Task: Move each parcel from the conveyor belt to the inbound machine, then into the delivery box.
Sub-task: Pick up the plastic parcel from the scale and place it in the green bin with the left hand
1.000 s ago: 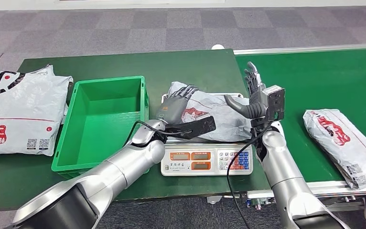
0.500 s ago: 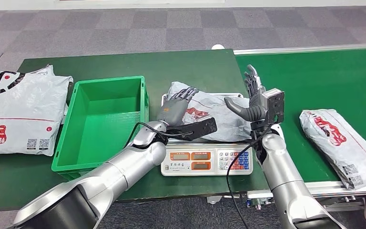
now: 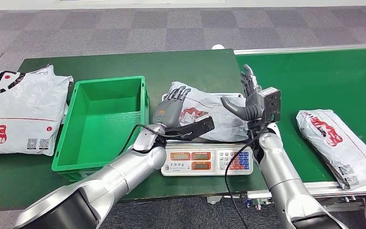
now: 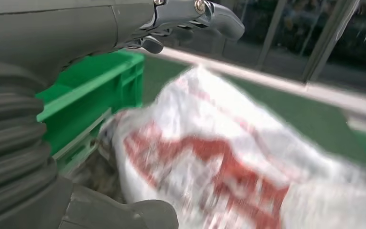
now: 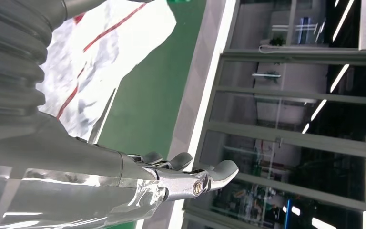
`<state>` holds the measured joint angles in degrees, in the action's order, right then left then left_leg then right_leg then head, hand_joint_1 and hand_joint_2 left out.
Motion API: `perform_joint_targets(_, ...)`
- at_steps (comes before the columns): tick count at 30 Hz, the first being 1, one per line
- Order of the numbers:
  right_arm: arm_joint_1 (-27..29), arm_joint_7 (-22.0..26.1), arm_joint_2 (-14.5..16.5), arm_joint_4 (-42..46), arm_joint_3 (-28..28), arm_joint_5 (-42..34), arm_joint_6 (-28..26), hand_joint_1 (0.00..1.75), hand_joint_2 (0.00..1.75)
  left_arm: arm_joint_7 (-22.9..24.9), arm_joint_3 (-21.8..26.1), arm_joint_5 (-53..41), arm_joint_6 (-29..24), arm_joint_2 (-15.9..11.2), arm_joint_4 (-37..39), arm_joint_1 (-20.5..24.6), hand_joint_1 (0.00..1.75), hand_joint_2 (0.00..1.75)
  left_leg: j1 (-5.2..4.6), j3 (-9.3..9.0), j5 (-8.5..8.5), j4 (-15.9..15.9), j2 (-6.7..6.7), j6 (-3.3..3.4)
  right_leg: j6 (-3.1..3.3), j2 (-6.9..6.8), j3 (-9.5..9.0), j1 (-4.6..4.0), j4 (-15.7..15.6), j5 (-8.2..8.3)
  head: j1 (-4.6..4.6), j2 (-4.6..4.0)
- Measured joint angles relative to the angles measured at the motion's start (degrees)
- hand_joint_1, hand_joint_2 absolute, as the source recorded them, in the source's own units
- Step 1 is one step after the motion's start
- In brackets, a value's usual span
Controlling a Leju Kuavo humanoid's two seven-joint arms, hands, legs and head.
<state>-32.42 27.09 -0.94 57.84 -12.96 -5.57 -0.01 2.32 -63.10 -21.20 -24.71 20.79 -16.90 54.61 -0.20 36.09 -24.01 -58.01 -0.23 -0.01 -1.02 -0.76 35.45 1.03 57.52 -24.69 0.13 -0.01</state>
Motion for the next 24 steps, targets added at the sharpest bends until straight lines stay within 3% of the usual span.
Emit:
perform_joint_targets(5,-1.4,0.24,0.07,-1.38,-2.34,-1.81,0.24,0.0,1.75,4.39,-3.46,-2.19,12.32,0.1,-0.02,-0.38,0.0,1.75,0.0,0.0,0.0,0.0,0.0,0.0,0.0,0.0,0.0,0.0,0.0,0.0,0.01,0.0)
perform_joint_targets(7,-1.97,0.23,0.07,-1.86,-3.04,-2.41,0.39,0.0,1.75,5.36,-5.29,-2.47,14.95,0.18,-0.24,-0.34,0.0,1.75,0.0,-0.01,0.0,0.0,-0.01,0.0,-0.01,-0.01,-0.02,0.0,-0.01,-0.01,0.01,0.0)
perform_joint_targets(13,-3.71,0.14,0.12,-2.79,-4.3,-3.41,1.83,0.0,1.75,7.71,-11.0,-6.91,17.62,0.3,-1.17,-0.23,0.0,1.75,0.0,-0.11,-0.03,0.0,-0.01,0.0,-0.01,-0.01,-0.13,0.0,-0.01,-0.02,0.01,-0.01)
perform_joint_targets(19,-3.84,-0.01,0.17,-2.96,-4.5,-2.97,1.39,0.0,1.75,8.6,-13.92,-8.55,16.74,0.3,-2.05,-0.28,0.0,1.75,0.01,-0.21,-0.04,0.0,-0.01,0.0,0.0,-0.02,-0.2,-0.01,-0.02,-0.04,0.01,-0.01)
perform_joint_targets(20,-3.75,-0.01,0.17,-2.95,-4.5,-2.88,1.4,0.0,1.75,8.66,-14.13,-8.73,16.7,0.3,-2.07,-0.27,0.1,1.75,0.01,-0.21,-0.04,0.0,0.0,0.0,0.0,-0.01,-0.21,-0.01,-0.02,-0.04,0.01,-0.01)
perform_joint_targets(23,-3.64,-0.01,0.17,-2.94,-4.5,-2.76,1.45,0.0,1.75,8.76,-14.47,-8.88,16.84,0.3,-2.08,-0.32,1.4,1.75,0.01,-0.22,-0.04,0.0,0.0,-0.01,0.0,0.0,-0.21,0.0,-0.02,-0.04,0.01,0.0)
perform_joint_targets(24,-3.64,0.0,0.17,-2.94,-4.5,-2.74,1.45,0.0,1.75,8.74,-14.54,-8.91,16.96,0.3,-2.08,-0.4,1.75,1.75,0.01,-0.22,-0.04,0.0,0.0,-0.01,0.0,0.0,-0.21,0.0,-0.02,-0.04,0.01,0.0)
